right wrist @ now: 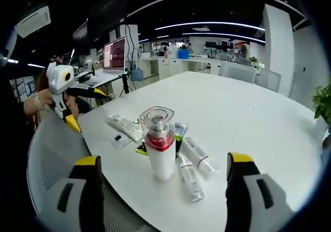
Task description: Arrange the skincare products in the storage area until every visible bottle or jar stands upright without overlapping.
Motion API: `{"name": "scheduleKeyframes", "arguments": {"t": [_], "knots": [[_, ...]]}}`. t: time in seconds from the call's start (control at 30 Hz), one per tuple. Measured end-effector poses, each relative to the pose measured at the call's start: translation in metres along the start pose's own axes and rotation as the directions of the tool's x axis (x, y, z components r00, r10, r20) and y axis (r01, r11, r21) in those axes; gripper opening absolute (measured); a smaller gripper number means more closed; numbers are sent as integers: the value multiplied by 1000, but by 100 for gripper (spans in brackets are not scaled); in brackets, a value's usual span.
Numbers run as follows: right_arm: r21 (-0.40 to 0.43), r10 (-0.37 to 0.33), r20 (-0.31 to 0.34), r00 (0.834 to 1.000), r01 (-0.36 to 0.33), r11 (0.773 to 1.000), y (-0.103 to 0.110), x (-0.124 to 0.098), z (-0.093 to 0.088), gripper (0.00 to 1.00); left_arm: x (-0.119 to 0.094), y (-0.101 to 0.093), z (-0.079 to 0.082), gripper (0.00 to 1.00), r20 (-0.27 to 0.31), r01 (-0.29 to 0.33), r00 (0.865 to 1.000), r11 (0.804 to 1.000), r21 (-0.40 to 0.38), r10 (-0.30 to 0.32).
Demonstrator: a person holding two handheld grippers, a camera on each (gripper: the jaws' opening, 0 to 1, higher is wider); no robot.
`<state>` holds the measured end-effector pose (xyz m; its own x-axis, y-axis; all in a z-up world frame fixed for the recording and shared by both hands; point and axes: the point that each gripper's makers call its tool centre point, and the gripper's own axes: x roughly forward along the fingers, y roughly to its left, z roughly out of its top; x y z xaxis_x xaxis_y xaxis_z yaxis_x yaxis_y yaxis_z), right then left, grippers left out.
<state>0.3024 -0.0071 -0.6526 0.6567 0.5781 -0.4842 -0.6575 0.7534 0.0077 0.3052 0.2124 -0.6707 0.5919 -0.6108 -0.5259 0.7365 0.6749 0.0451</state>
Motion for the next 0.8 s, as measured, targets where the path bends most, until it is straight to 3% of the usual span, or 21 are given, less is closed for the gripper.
{"name": "scheduleKeyframes", "arguments": {"t": [0.27, 0.8], "knots": [[-22, 22, 3, 1000, -22, 1000, 12, -1, 0, 100, 5, 0, -3, 97, -9, 24, 1000, 1000, -21, -24], [-38, -8, -3, 1000, 8, 999, 11, -2, -6, 100, 19, 14, -19, 95, -107, 34, 994, 999, 42, -29]]}}
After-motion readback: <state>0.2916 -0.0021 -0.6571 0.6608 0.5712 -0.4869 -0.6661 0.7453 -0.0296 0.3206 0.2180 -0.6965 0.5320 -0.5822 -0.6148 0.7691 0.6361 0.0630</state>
